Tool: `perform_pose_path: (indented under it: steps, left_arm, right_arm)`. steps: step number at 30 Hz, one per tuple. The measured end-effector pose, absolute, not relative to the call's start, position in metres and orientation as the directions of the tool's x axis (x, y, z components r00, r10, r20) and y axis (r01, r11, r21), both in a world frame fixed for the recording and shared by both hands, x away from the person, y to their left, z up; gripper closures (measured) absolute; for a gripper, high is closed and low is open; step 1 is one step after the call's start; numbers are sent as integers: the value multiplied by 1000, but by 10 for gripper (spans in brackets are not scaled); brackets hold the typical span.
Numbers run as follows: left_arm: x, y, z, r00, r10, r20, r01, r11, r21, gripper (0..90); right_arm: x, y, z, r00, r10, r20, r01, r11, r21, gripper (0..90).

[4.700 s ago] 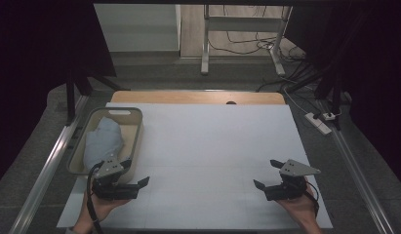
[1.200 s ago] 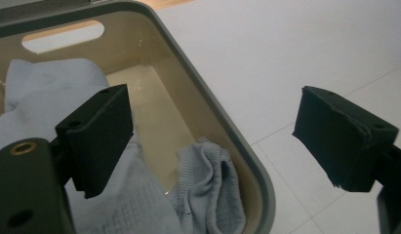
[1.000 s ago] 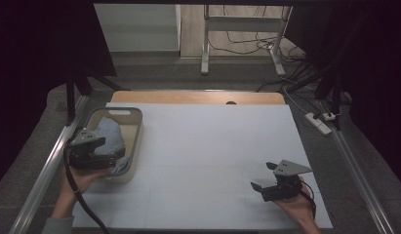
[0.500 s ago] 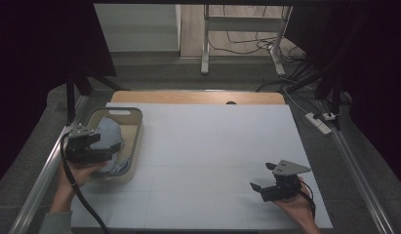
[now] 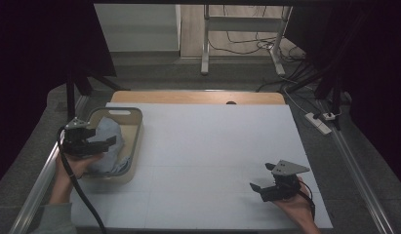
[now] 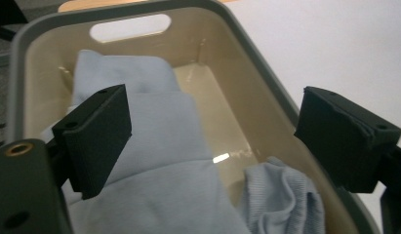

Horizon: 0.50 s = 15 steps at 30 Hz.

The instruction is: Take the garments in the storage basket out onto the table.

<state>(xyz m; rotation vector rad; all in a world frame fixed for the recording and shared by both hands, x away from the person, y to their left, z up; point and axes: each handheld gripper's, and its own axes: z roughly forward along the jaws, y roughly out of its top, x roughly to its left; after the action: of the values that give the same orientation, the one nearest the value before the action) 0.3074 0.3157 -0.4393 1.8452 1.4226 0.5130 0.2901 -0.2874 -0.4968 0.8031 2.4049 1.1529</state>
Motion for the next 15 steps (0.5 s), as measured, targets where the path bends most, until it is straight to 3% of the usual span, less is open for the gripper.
perform_pose_path:
  steps: [15]
  left_arm:
    - [314, 333, -451, 225, 965, -137, 720, -70, 691, 111]
  right_arm:
    - [290, -287, -498, -778, 624, -73, 343, 519, 783, 69]
